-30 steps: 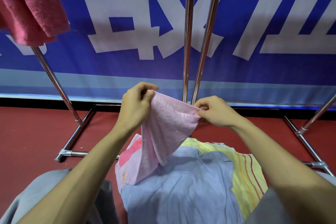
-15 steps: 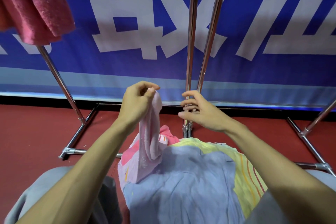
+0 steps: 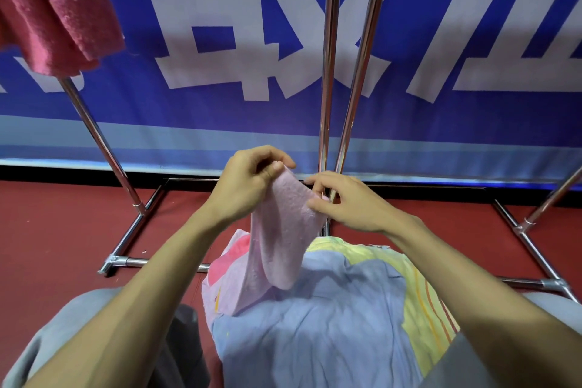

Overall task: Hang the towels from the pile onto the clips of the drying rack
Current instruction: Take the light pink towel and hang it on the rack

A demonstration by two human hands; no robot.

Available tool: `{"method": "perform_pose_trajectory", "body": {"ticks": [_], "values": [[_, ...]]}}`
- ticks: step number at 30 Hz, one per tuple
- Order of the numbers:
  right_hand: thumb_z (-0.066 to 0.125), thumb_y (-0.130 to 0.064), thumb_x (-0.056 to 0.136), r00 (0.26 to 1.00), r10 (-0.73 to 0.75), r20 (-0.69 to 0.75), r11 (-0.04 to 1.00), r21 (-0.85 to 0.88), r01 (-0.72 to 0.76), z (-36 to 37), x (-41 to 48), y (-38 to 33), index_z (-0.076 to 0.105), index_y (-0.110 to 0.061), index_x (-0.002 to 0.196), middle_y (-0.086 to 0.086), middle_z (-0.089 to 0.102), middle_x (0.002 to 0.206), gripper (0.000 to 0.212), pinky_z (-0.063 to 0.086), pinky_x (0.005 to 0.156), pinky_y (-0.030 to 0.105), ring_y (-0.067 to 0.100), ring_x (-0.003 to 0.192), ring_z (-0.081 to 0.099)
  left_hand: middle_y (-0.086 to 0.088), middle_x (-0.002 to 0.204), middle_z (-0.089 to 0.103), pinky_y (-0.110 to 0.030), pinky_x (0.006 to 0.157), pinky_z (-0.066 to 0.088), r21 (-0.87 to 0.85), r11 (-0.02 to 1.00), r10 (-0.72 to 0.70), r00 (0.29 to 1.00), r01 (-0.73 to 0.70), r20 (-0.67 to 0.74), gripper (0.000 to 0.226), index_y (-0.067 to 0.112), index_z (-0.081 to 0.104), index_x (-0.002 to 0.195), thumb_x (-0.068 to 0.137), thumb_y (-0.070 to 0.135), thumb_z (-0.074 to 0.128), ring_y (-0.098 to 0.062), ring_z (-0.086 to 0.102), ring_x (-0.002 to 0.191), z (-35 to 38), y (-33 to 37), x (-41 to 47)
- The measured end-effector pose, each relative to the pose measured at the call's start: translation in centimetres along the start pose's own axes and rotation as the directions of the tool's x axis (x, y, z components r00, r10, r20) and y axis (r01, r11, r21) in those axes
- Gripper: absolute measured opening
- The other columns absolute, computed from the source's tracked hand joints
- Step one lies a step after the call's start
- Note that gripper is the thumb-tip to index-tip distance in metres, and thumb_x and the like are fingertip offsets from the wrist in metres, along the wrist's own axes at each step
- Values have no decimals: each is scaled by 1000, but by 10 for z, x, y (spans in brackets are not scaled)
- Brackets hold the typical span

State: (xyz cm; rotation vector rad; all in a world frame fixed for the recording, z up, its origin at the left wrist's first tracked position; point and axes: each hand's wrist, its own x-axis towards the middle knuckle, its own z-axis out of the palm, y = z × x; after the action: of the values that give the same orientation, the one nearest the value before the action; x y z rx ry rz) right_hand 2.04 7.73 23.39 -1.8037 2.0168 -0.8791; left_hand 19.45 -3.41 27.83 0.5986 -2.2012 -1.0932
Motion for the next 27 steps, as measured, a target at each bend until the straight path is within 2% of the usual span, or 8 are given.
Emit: {"method": "perform_pose_trajectory", "body": {"ticks": [2, 6, 8, 10, 13, 18, 23, 27], "values": [[70, -33, 83, 1000, -20, -5, 999, 29, 20, 4, -2, 0, 47, -23, 89, -7, 44, 139, 26, 34, 98, 25, -2, 125, 40, -4, 85, 67, -15, 69, 40, -17, 1000, 21, 999, -21, 47, 27, 24, 66, 84, 94, 3, 51, -4, 53, 76, 0, 3, 0], [78, -40, 73, 999, -34, 34, 996, 85, 31, 12, -1, -9, 29, -29, 135, -11, 26, 150, 80, 27, 109, 21, 2, 138, 28, 10, 90, 68, -7, 76, 41, -17, 998, 57, 986, -55, 156, 24, 14, 68, 97, 94, -1, 50, 6, 58, 83, -1, 7, -3], [74, -35, 78, 994, -100, 51, 995, 24, 99, 16, 3, -8, 48, -25, 132, -10, 43, 142, 61, 32, 106, 22, 4, 130, 39, 5, 99, 71, -9, 85, 43, 14, 997, 67, 976, -72, 209, 24, 9, 68, 104, 94, -2, 50, 3, 62, 94, -3, 6, -3], [68, -30, 83, 990, -131, 42, 989, -65, 134, 18, 7, -5, 69, -17, 96, -9, 65, 113, 18, 42, 89, 23, 4, 102, 56, 2, 101, 71, -8, 84, 42, 108, 990, 69, 975, -94, 210, 25, 11, 69, 107, 94, 1, 51, 3, 61, 93, -6, 2, -3], [64, -30, 88, 1000, -17, 22, 1000, -21, 18, 17, 5, 1, 63, -22, 74, -10, 61, 69, 16, 39, 63, 17, 0, 65, 52, 0, 102, 72, 1, 76, 35, 282, 954, 85, 994, -100, 65, 25, 12, 71, 107, 93, 2, 53, -1, 61, 93, -10, -7, -2], [65, -24, 88, 987, 115, -109, 992, -36, -119, -1, -6, 10, 68, -18, 75, -4, 60, 63, 14, 35, 56, 11, 5, 59, 50, -2, 98, 73, 5, 73, 29, 384, 923, 97, 977, -18, -188, 17, 9, 72, 94, 87, 2, 58, -16, 64, 98, -20, -14, -7], [71, -23, 83, 938, 175, -301, 984, 26, -175, -44, -3, -9, 74, -15, 76, -15, 60, 55, 11, 39, 60, 7, -5, 52, 55, -1, 96, 73, -13, 74, 37, 402, 915, 138, 965, -38, -224, 13, 10, 72, 95, 89, 10, 60, -16, 65, 92, -32, 1, -10], [67, -18, 86, 838, 197, -509, 970, 226, -91, -88, 14, -47, 71, -27, 75, -15, 64, 67, 15, 47, 66, 21, -1, 61, 56, -8, 98, 72, -29, 80, 50, 480, 869, 200, 973, -122, -114, 20, 7, 69, 108, 93, 11, 56, -23, 66, 90, -66, 45, 10]]}}
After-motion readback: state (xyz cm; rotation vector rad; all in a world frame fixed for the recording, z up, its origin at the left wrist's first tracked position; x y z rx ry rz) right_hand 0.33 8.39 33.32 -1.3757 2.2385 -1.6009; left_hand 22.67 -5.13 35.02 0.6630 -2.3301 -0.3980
